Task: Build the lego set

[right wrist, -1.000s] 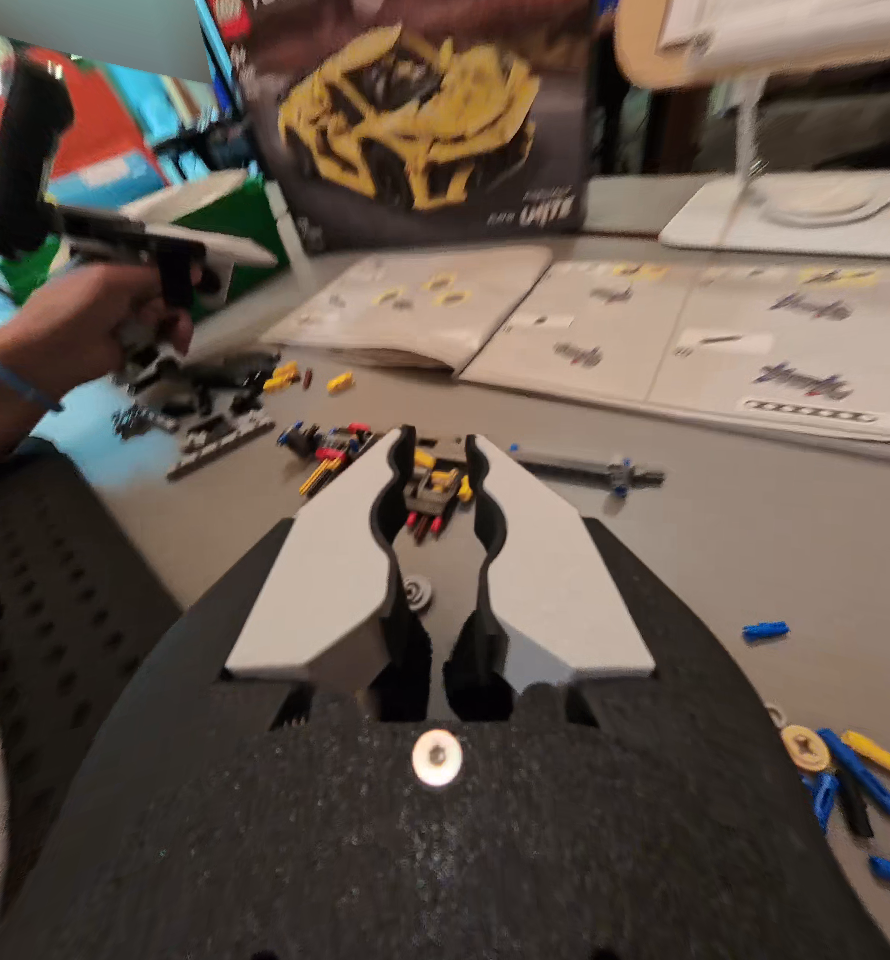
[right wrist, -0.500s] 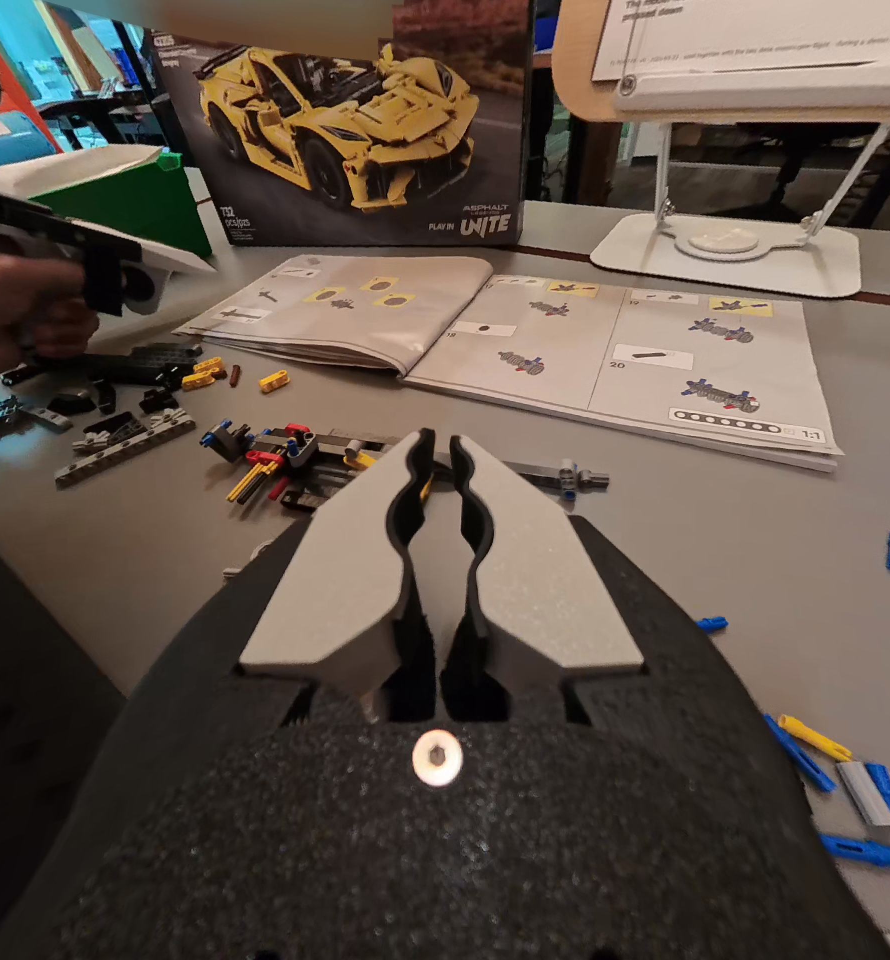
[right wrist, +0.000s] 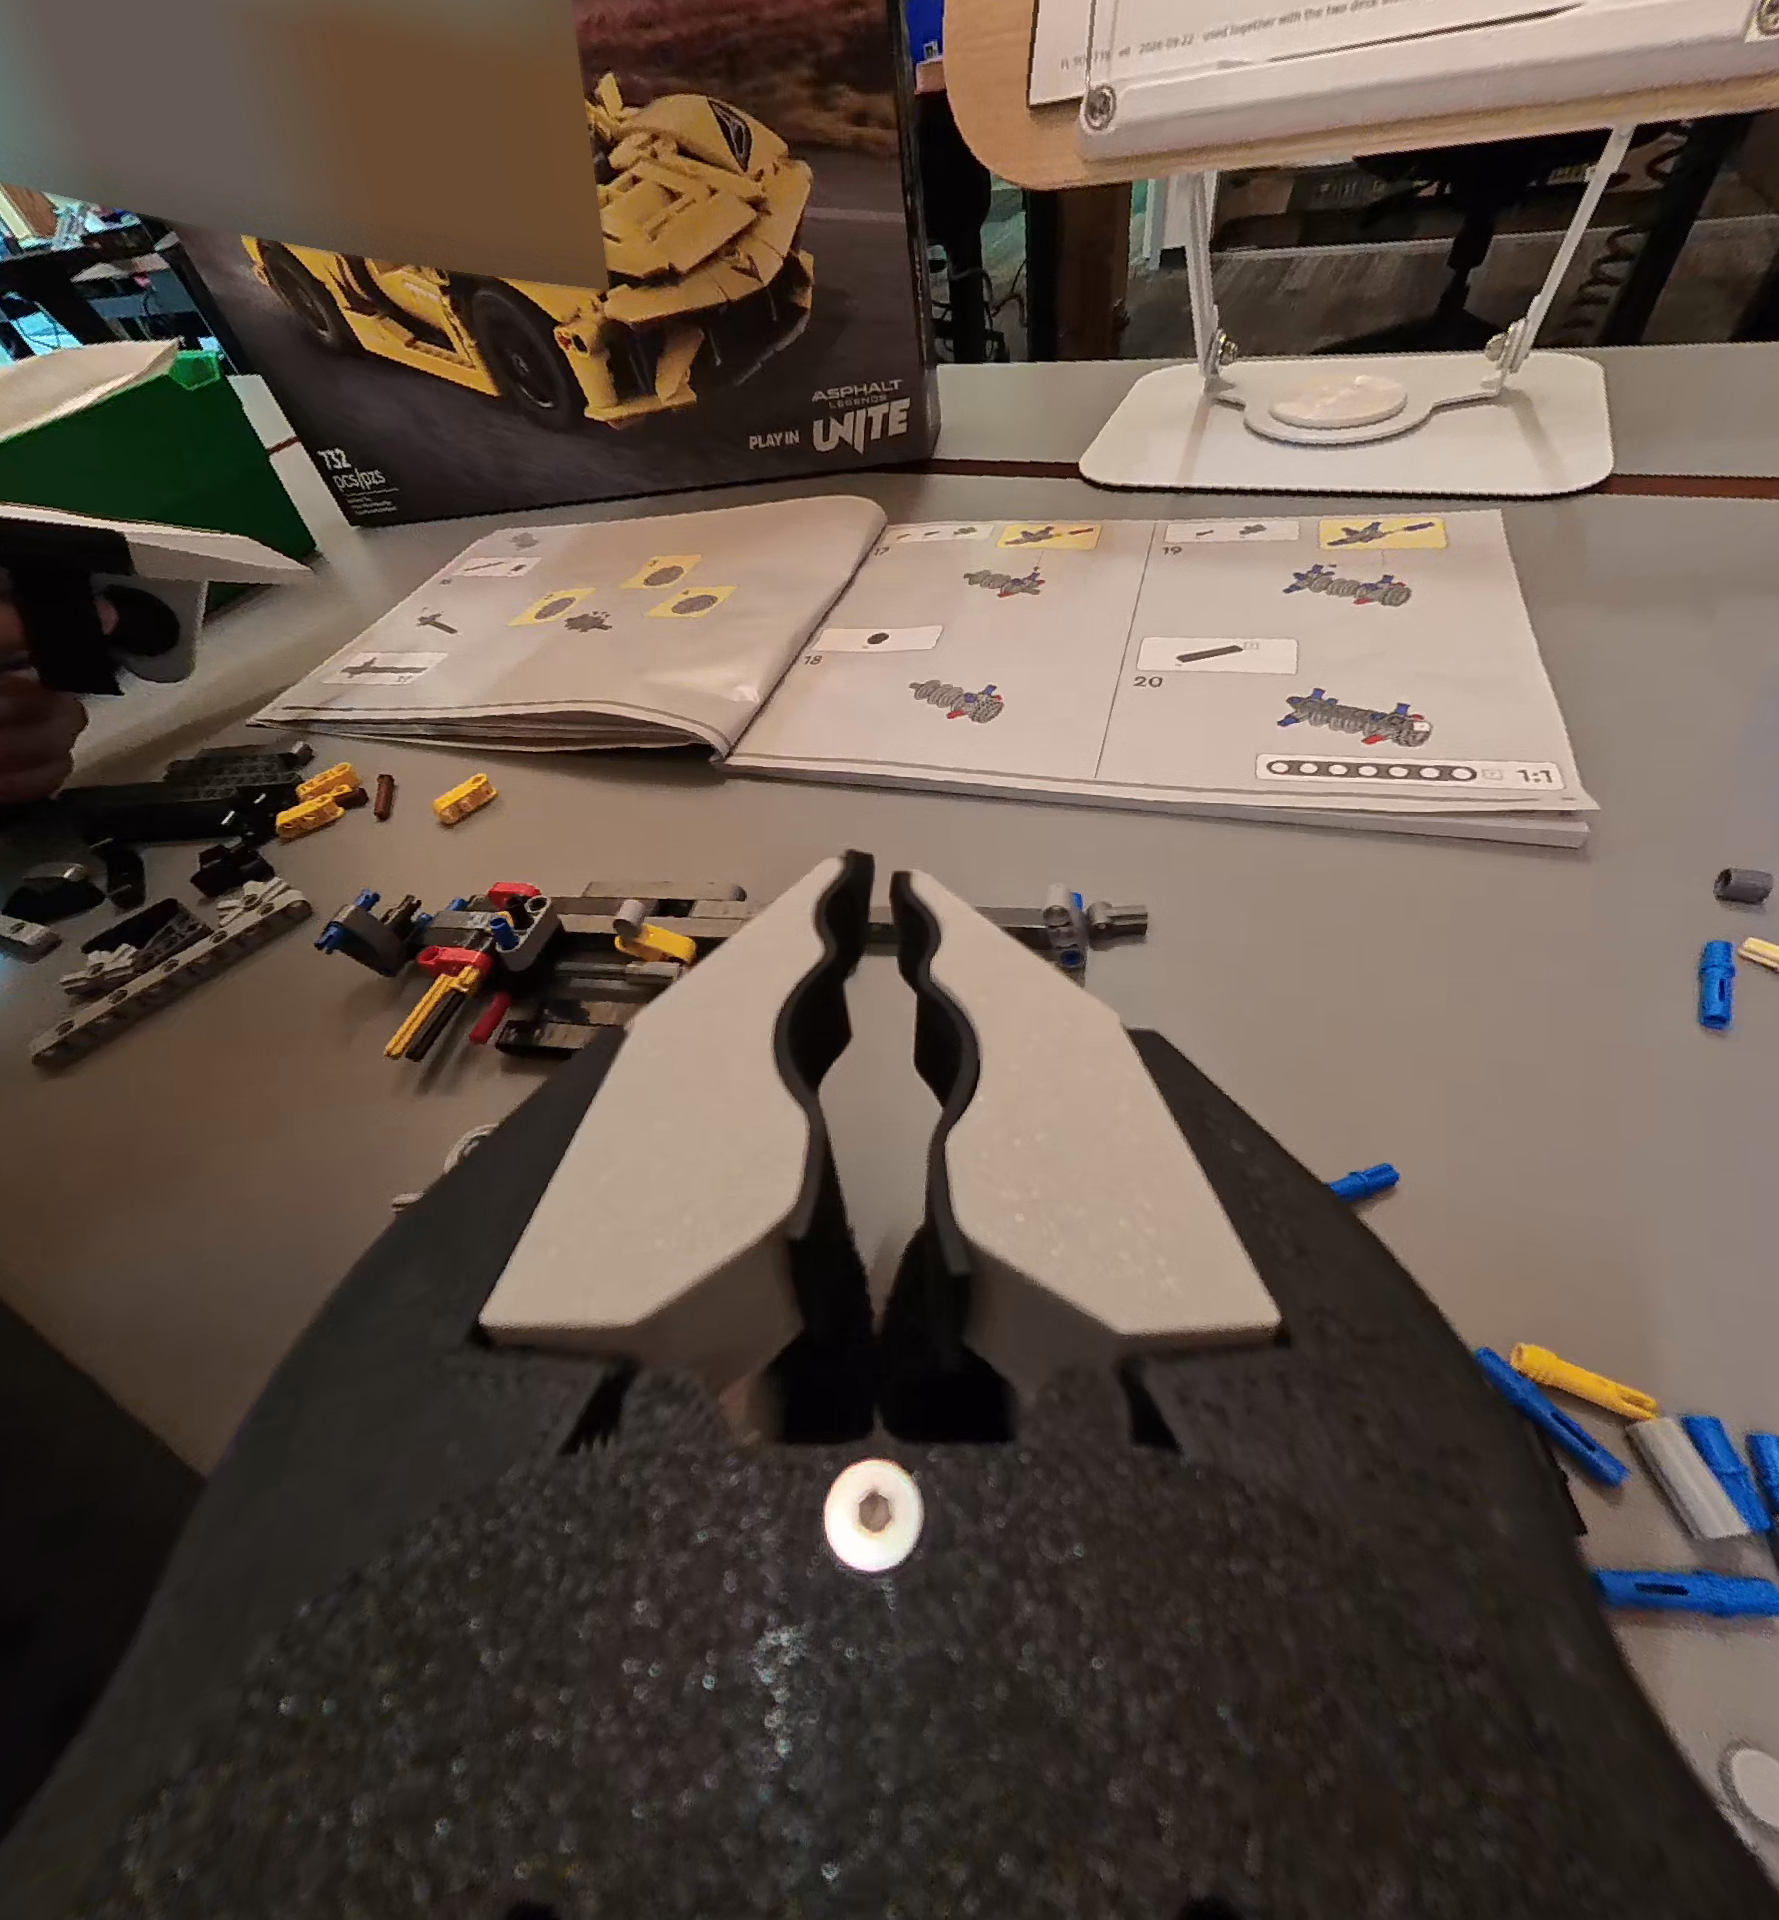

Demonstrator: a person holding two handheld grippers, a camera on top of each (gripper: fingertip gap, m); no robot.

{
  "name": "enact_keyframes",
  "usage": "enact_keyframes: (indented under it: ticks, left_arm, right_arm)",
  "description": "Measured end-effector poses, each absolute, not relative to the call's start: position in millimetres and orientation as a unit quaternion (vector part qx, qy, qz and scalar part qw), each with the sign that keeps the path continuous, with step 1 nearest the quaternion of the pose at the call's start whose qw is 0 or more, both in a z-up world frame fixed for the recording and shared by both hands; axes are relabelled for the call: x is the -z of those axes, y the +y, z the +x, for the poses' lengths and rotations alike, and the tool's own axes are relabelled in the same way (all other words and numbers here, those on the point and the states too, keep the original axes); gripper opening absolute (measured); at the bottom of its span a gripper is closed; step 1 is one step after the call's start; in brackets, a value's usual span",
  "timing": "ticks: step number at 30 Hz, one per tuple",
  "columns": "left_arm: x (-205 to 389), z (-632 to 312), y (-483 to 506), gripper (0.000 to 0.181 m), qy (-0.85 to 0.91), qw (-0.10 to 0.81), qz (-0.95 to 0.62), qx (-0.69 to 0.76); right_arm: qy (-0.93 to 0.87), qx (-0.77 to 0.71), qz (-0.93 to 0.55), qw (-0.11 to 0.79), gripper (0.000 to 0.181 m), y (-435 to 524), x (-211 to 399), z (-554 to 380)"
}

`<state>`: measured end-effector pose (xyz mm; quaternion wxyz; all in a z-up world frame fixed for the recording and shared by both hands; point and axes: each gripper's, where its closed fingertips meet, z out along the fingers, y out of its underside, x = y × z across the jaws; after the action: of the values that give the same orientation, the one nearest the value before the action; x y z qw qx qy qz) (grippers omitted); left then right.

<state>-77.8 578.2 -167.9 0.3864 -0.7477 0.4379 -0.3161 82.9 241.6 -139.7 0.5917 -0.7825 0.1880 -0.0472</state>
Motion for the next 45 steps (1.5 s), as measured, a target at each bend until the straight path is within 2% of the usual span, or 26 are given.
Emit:
enact_keyframes:
  ticks: [14,45]
  left_arm:
    - [170.1,-71.9,571.6,0.04,0.464,0.403,-0.734,0.288]
    - [170.4,-71.1,572.5,0.04,0.469,0.412,-0.73,0.277]
  right_arm:
    - [0.153,0.02,-0.775,0.613,0.0,242.6,130.3,70.0]
    - [0.205,0.061,-0.776,0.593,0.0,238.3,137.4,89.9]
